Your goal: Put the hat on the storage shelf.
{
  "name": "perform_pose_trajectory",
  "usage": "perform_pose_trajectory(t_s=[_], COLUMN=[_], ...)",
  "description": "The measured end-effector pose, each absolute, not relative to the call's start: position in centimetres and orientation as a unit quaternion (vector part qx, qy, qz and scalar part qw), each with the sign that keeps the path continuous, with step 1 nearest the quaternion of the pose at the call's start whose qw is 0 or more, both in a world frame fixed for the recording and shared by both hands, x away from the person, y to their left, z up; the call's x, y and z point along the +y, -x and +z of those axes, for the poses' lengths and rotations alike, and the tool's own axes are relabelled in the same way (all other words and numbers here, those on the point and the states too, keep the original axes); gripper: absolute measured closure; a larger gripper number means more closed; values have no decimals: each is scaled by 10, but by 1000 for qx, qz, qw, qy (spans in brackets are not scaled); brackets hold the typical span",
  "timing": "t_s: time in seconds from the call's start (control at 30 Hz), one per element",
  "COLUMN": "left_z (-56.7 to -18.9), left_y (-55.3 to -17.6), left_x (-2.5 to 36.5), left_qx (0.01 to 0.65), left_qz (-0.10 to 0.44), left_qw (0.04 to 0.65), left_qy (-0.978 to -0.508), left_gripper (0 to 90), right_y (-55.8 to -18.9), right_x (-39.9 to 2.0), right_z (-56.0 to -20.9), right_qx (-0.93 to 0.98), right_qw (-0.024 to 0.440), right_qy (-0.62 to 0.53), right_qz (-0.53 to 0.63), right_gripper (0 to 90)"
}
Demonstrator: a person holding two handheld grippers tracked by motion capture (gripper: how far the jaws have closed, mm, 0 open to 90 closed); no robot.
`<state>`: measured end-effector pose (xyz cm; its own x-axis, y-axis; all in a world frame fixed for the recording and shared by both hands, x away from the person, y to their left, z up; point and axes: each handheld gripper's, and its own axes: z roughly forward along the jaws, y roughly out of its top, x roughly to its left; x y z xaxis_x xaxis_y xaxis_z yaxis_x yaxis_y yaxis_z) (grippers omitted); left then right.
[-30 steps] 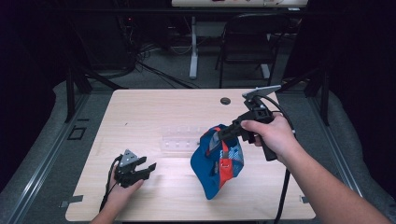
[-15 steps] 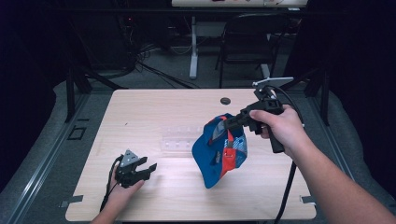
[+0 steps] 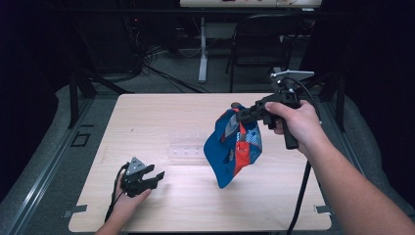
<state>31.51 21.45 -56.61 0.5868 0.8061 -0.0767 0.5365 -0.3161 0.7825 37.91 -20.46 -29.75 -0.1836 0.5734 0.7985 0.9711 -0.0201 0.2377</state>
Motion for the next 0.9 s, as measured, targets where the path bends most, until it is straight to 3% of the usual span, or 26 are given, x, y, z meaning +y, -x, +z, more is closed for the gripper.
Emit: perform_pose_trajectory(t_s=[0.6,0.9], left_z=[-563,-546], left_y=[-312,-304], left_x=[209,170], left_qx=[414,363], left_qz=[173,181], left_qw=[411,426], left_qy=[-793,-808], left_gripper=[475,479], right_y=[-407,-413], right_x=[-197,-196], right_z=[-286,-288], right_qx=[-630,-620], right_qw=[236,231], right_qy=[601,604], right_qz=[-433,-444], right_gripper=[795,796])
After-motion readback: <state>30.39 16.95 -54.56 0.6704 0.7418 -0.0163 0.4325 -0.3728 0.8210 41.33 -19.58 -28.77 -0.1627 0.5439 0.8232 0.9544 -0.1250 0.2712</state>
